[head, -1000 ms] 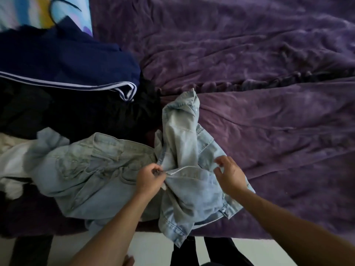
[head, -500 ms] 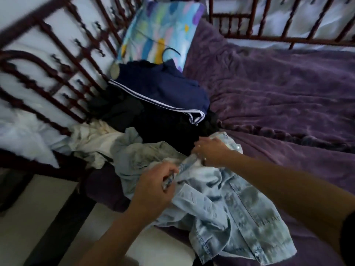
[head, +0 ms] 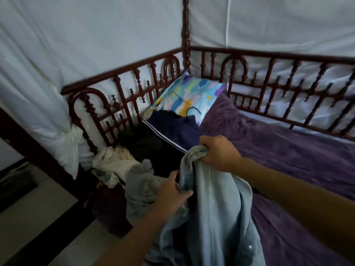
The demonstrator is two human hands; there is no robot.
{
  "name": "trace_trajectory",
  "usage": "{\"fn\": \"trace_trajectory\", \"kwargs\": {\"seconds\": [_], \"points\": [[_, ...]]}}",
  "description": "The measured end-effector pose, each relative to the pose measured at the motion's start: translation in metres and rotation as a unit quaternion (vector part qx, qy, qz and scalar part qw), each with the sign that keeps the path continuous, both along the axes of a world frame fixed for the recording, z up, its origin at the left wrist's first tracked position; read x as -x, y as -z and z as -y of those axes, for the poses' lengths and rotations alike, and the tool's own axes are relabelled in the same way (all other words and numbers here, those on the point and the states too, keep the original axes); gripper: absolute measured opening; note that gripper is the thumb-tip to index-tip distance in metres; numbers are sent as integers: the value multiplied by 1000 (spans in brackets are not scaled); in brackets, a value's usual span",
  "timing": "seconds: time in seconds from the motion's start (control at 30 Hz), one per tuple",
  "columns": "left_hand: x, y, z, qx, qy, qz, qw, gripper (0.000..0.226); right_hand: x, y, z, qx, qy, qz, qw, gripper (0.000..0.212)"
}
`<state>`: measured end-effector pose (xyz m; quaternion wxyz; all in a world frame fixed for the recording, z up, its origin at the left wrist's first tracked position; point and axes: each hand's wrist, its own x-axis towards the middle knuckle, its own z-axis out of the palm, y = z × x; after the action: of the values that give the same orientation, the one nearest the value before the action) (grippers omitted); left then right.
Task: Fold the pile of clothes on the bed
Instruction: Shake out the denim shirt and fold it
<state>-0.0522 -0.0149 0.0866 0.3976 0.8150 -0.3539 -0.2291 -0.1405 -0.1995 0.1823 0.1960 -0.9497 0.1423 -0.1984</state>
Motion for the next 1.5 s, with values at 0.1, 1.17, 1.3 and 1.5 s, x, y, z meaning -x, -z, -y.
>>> {"fn": "trace_trajectory", "kwargs": {"seconds": [0.1, 1.17, 1.3, 1.5], "points": [[-4, -17, 30, -8, -22, 46, 999, 18, 26, -28, 6, 4, 25, 20, 999, 24], [-94, -226, 41, -18, 84, 338, 937, 41, 41, -190, -3, 120, 256, 19, 959, 20], [-109, -267, 57, 58, 12, 368, 928, 15, 47, -183, -15, 218, 288, -151, 920, 23], [-107, -321, 73, 167, 56, 191, 966, 30, 42, -216, -12, 85, 338, -129, 929, 17]]}}
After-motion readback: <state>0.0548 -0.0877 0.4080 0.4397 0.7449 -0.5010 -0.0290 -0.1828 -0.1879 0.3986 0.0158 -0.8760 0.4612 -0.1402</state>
